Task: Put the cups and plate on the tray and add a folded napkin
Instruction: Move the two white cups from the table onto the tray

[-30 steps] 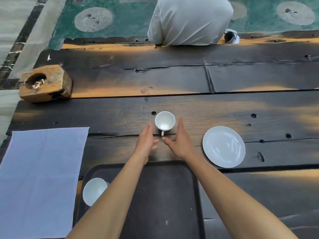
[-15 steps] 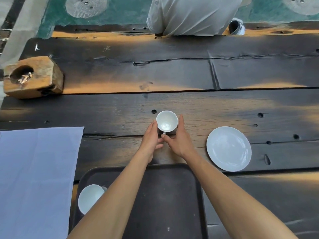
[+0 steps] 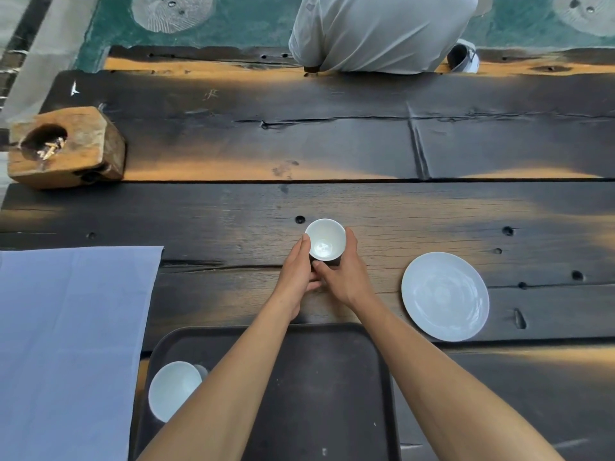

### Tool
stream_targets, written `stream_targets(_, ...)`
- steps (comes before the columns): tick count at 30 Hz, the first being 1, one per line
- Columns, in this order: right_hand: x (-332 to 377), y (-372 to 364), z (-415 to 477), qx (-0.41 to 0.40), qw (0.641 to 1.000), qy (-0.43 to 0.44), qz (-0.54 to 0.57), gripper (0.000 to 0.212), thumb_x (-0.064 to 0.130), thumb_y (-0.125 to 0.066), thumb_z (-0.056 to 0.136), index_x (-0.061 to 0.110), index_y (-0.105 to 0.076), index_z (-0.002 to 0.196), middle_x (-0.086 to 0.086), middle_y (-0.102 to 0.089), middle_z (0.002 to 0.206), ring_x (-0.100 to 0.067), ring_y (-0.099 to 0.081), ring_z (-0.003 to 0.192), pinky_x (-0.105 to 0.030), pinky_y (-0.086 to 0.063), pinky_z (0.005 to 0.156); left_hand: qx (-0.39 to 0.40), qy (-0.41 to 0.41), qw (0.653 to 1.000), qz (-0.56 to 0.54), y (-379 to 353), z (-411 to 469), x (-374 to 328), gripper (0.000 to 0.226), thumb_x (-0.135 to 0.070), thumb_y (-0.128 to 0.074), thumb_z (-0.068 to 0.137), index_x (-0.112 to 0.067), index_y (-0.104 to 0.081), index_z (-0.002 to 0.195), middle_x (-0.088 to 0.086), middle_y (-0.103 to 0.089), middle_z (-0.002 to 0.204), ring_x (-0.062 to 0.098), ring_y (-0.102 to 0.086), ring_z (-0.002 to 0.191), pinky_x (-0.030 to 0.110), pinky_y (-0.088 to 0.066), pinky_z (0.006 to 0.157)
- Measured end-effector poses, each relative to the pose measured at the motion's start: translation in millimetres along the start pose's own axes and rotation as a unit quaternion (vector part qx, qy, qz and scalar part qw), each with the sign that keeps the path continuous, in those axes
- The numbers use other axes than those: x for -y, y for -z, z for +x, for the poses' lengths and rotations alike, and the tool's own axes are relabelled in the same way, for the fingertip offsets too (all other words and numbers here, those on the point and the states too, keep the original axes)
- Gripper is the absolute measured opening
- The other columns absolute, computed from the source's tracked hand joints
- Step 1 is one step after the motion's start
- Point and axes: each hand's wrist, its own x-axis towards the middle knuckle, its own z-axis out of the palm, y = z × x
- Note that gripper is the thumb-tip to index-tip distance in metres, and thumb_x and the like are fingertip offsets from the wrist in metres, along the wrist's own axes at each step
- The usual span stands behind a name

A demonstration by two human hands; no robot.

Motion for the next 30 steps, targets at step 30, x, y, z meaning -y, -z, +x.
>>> stream_targets(30, -26, 12, -107, 0.002, 0.999, 0.046, 0.005, 0.074, 0.021, -0.073, 0.081, 0.033, -0.031, 0.14, 0.04, -0.049, 0.107, 0.009, -0.057, 0.094, -0.011, -0.04, 0.074, 0.003, -0.022, 0.999, -0.047, 1, -108, 67, 0.053, -0.058, -0.044, 0.102, -0.036, -0.046, 0.15, -0.01, -0.062, 0.133, 0.022, -0.074, 0.106, 0.035, -0.059, 0.095)
